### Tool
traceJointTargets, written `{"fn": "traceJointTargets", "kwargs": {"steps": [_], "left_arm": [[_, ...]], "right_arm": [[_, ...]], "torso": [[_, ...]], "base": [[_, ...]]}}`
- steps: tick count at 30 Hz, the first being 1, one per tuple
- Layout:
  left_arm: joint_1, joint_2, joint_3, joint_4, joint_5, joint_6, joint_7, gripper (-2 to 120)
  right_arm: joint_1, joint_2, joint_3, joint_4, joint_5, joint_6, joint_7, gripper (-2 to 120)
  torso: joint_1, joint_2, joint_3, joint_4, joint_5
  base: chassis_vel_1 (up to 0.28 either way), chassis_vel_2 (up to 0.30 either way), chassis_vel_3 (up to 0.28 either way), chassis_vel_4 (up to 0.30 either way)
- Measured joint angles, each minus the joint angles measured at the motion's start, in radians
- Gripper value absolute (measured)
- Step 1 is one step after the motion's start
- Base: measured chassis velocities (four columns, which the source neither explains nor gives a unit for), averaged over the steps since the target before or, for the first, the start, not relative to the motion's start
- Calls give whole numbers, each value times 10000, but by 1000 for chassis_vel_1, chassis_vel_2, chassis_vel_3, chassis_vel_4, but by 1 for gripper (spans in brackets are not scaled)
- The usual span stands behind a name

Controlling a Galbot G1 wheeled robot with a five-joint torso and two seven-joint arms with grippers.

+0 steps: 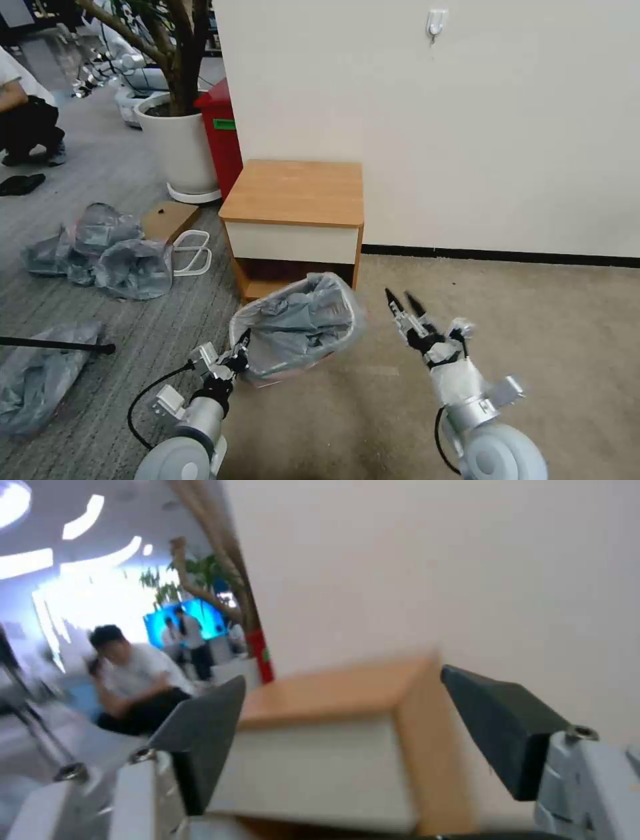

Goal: Pick up the garbage bag from the table and place it over the trash can.

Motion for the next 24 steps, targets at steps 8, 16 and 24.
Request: {"fn": "traceJointTargets", "kwargs": {"steps": [8, 16, 24], "left_arm": [[131, 374, 501, -832, 4152, 863, -491, 3], [160, 539, 1044, -1283, 5367, 1015, -505, 3], [308, 457, 1580, -1386, 6418, 972, -468, 3]], "right_arm": [[18, -1003, -901, 952, -5718, -825, 891, 52], [616, -2510, -2837, 964, -6575, -3741, -26, 22], [1089, -2931, -3797, 829, -6210, -5359, -679, 0]], "torso": [[0, 0, 0, 1, 3], [0, 0, 0, 1, 3], [0, 0, 0, 0, 3]], "base": [[0, 0, 0, 0], [0, 0, 0, 0], [0, 0, 0, 0]]}}
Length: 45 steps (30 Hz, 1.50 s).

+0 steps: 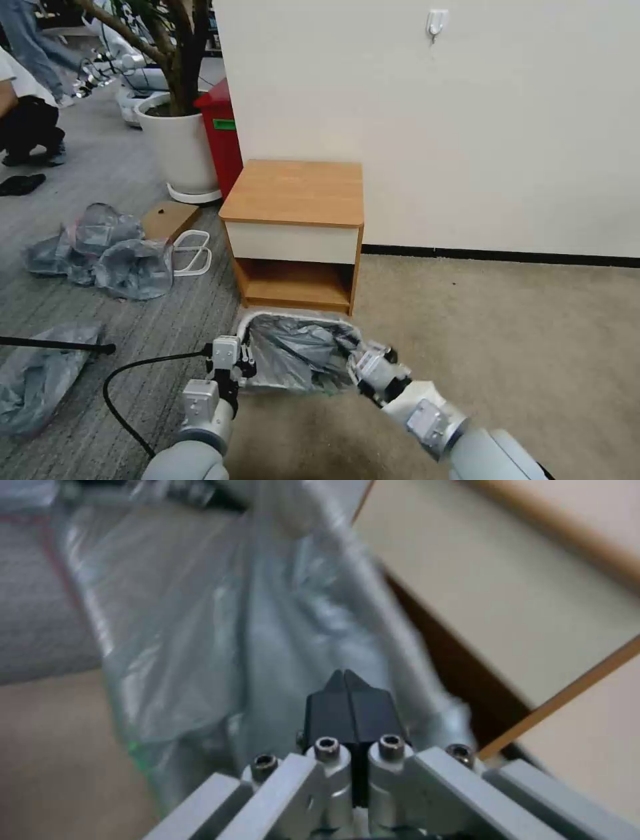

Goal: Pick up the garbage bag from the table and place it over the trash can.

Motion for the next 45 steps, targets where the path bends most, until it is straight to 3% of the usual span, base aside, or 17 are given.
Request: {"fn": "traceJointTargets", "kwargs": {"steps": [10, 19, 26, 33, 37, 40, 41, 43, 45], "left_arm": [[272, -48, 691, -97, 895, -229, 29, 3], [533, -76, 1379, -303, 964, -167, 38, 3], [778, -146, 1882, -500, 959, -24, 38, 3], [807, -217, 1875, -493, 803, -2, 11, 3], [554, -282, 1408, -332, -316, 288, -267, 3], [238, -343, 876, -178, -2005, 786, -672, 3], [238, -343, 876, -178, -2005, 786, -672, 3], [-29, -342, 477, -48, -3538, 1344, -1084, 3], [-146, -330, 249, 80, -4147, 1511, -1197, 3]], "right_arm": [[826, 140, -794, -847, -52, -579, -246, 0], [1816, 633, -1336, -2236, -209, -678, -402, 0], [2203, 597, -1563, -3095, -203, -659, -483, 0], [2174, 647, -1510, -3342, -198, -512, -506, 0], [1633, 453, -1111, -2703, -151, -211, -588, 0], [880, 110, -472, -1509, 175, 200, -652, 0], [880, 110, -472, -1509, 175, 200, -652, 0], [274, 46, 292, -650, 778, 518, -655, 0], [-19, 119, 735, -296, 1154, 673, -636, 0]], "torso": [[0, 0, 0, -1, -1], [0, 0, 0, 0, -1], [0, 0, 0, 0, -1], [0, 0, 0, 1, 0], [0, 0, 0, 1, -1], [0, 0, 0, 0, -3], [0, 0, 0, 0, -3], [-1, 0, 0, 0, -1], [0, 0, 0, -1, -4]], "base": [[0, 0, 0, 0], [0, 0, 0, 0], [0, 0, 0, 0], [0, 0, 0, 0], [0, 0, 0, 0], [0, 0, 0, 0], [0, 0, 0, 0], [0, 0, 0, 0], [0, 0, 0, 0]]}}
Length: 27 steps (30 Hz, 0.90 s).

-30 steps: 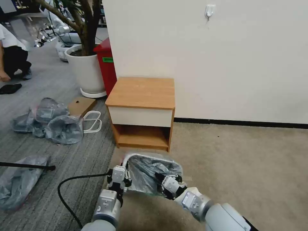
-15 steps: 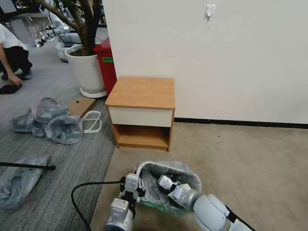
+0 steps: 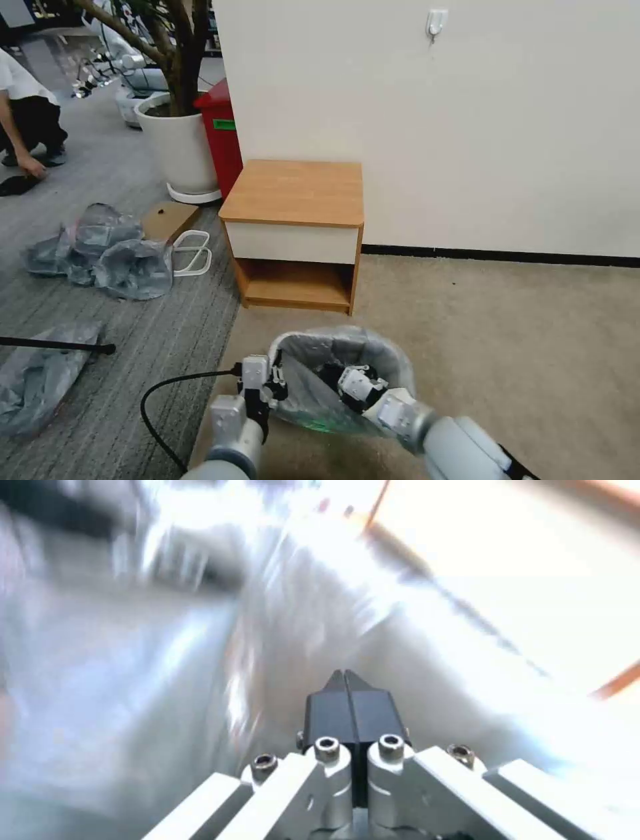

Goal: Pick up the garbage bag from the table and place it over the trash can.

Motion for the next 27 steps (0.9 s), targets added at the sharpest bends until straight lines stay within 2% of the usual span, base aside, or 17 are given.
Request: {"fn": "traceJointTargets", "kwargs": {"steps": [1, 3, 5, 7, 10, 11, 13, 14, 16, 17, 21, 22, 23, 27], "left_arm": [[-114, 33, -223, 124, -411, 111, -61, 3], [-163, 58, -335, 185, -554, 165, -84, 3], [-258, 222, -603, 401, -928, 320, -98, 3], [-259, 252, -620, 425, -956, 333, -97, 3], [-257, 348, -715, 613, -1093, 369, -61, 3], [-257, 348, -715, 613, -1093, 369, -61, 3], [-315, 363, -841, 1055, -1329, 138, 249, 3], [-315, 363, -841, 1055, -1329, 138, 249, 3], [-418, 391, -978, 1480, -1792, -106, 554, 3], [-418, 391, -978, 1480, -1792, -106, 554, 3], [-524, 458, -1081, 1890, -2333, -120, 1051, 3], [-524, 458, -1081, 1890, -2333, -120, 1051, 3], [-545, 461, -1098, 1928, -2422, -121, 1143, 3], [-578, 521, -1170, 1947, -2818, -13, 1560, 15]], "right_arm": [[-273, 128, 404, 319, 411, 183, 54, 0], [-397, 227, 587, 468, 617, 260, 103, 0], [-833, 700, 1191, 925, 1545, 633, 244, 0], [-862, 760, 1246, 951, 1620, 701, 250, 0], [-931, 1283, 1506, 860, 1940, 1381, 300, 14], [-931, 1283, 1506, 860, 1940, 1381, 300, 14], [-1012, 1716, 1589, 682, 2164, 2038, 305, 24], [-1012, 1716, 1589, 682, 2164, 2038, 305, 24], [-1143, 2052, 1639, 628, 2360, 2316, 286, 34], [-1143, 2052, 1639, 628, 2360, 2316, 286, 34], [-1358, 2203, 1924, 403, 2480, 2754, 35, 54], [-1358, 2203, 1924, 403, 2480, 2754, 35, 54], [-1425, 2202, 1992, 327, 2486, 2851, -37, 59], [-1544, 2285, 2045, 108, 2521, 3084, -165, 72]], "torso": [[0, 0, 0, 1, 0], [0, 0, 0, 0, 1], [0, 0, 0, 0, 0], [0, 0, 0, 0, 1], [0, 0, 0, 2, 2], [0, 0, 0, 2, 2], [0, 0, 1, 2, 3], [0, 0, 1, 2, 3], [0, 0, 0, 3, 2], [0, 0, 0, 3, 2], [0, 0, 0, 2, 6], [0, 0, 0, 2, 6], [0, 0, 0, 2, 4], [0, 0, 0, 1, 1]], "base": [[0, 0, 0, 0], [0, 0, 0, 0], [0, 0, 0, 0], [0, 0, 0, 0], [0, 0, 0, 0], [0, 0, 0, 0], [0, 0, 0, 0], [0, 0, 0, 0], [0, 0, 0, 0], [0, 0, 0, 0], [0, 0, 0, 0], [0, 0, 0, 0], [0, 0, 0, 0], [0, 0, 0, 0]]}}
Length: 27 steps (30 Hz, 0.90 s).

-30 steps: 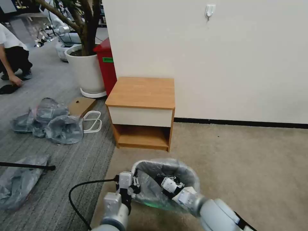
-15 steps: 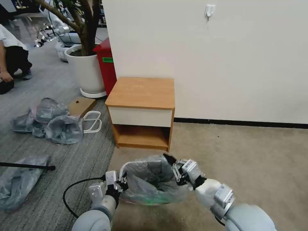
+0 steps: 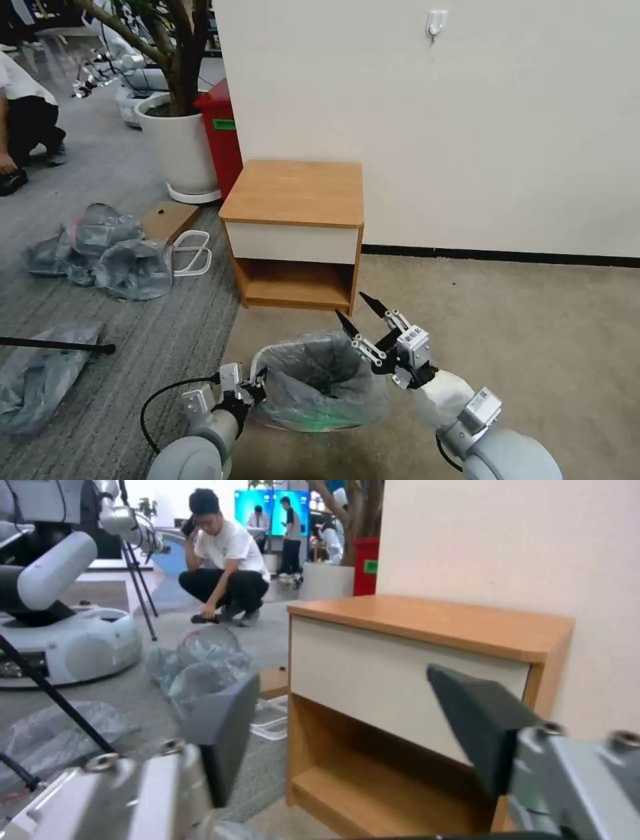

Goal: Pick up the garbage bag from the table and place it over the trash can.

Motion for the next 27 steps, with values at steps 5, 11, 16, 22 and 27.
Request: {"fn": "traceJointTargets", "kwargs": {"steps": [5, 11, 16, 22, 27], "left_arm": [[-109, 151, -137, 35, -412, 495, 539, 32], [-94, 175, -252, 91, -485, 550, 606, 57], [0, 227, -380, 52, -472, 528, 617, 74], [173, 517, -655, -337, -138, 401, 830, 94], [475, 709, -1064, -1037, 550, -593, 1512, 100]], "right_arm": [[-22, 218, -22, -301, 13, 293, -178, 91], [-55, 287, 28, -443, 220, 520, -341, 100], [-67, 285, 96, -488, 297, 582, -373, 100], [-10, 334, 64, -576, 553, 580, -256, 100], [-76, 812, -394, -960, 625, 255, 2249, 100]], "torso": [[0, 0, 0, 0, 1], [0, 0, 0, 0, 1], [0, 0, 0, 1, 1], [1, 0, 0, 0, 0], [0, 0, 0, 1, 2]], "base": [[0, 0, 0, 0], [0, 0, 0, 0], [0, 0, 0, 0], [0, 0, 0, 0], [0, 0, 0, 0]]}}
